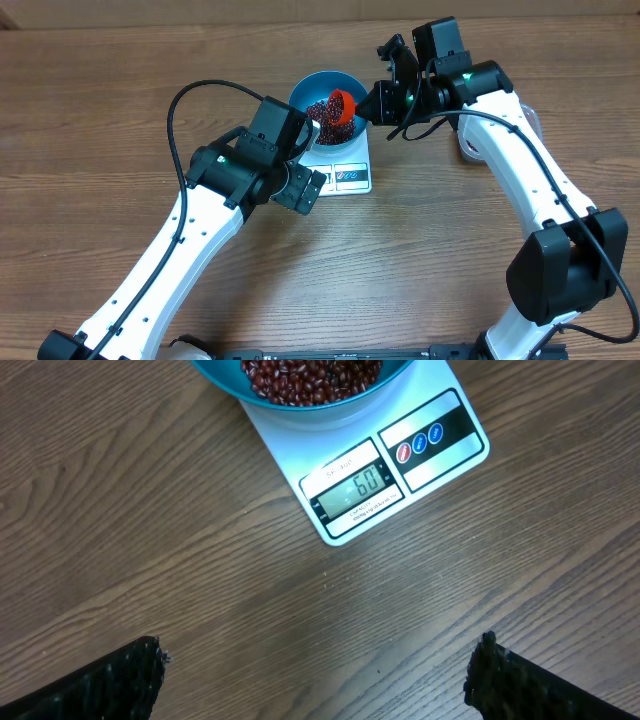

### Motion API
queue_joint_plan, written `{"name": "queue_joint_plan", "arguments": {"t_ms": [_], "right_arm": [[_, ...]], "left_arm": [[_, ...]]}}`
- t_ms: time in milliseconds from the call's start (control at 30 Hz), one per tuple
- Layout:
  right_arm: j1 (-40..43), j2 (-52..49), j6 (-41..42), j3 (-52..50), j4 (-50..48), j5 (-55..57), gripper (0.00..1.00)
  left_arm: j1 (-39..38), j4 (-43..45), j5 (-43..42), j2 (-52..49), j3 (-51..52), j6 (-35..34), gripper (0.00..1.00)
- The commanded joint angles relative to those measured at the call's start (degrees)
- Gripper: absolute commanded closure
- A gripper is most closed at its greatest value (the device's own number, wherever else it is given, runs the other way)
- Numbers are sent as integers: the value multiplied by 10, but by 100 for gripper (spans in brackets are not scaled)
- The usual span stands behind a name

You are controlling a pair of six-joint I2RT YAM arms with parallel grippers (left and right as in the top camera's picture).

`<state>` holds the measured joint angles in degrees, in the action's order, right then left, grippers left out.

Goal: Scoop item into bowl and weigh 150g on scale
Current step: 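Tilt the scoop over the teal bowl to pour beans in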

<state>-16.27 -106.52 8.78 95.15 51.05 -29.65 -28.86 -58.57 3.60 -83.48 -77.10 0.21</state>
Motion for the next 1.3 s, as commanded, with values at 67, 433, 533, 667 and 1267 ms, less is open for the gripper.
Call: {"name": "queue_joint_plan", "arguments": {"t_ms": [67,433,533,667,1267], "right_arm": [[-1,11,-2,21,-4,1,96],[-4,11,-58,21,5,-7,96],[-4,11,-38,21,1,9,96],[-4,11,-37,21,-1,10,96],[-4,11,-39,21,-2,16,96]], "left_arm": [[0,1,-7,7,2,9,0],[0,1,-7,7,2,9,0],[0,1,-7,7,2,9,1],[0,1,-7,7,2,9,0],[0,1,-7,7,2,9,0]]}}
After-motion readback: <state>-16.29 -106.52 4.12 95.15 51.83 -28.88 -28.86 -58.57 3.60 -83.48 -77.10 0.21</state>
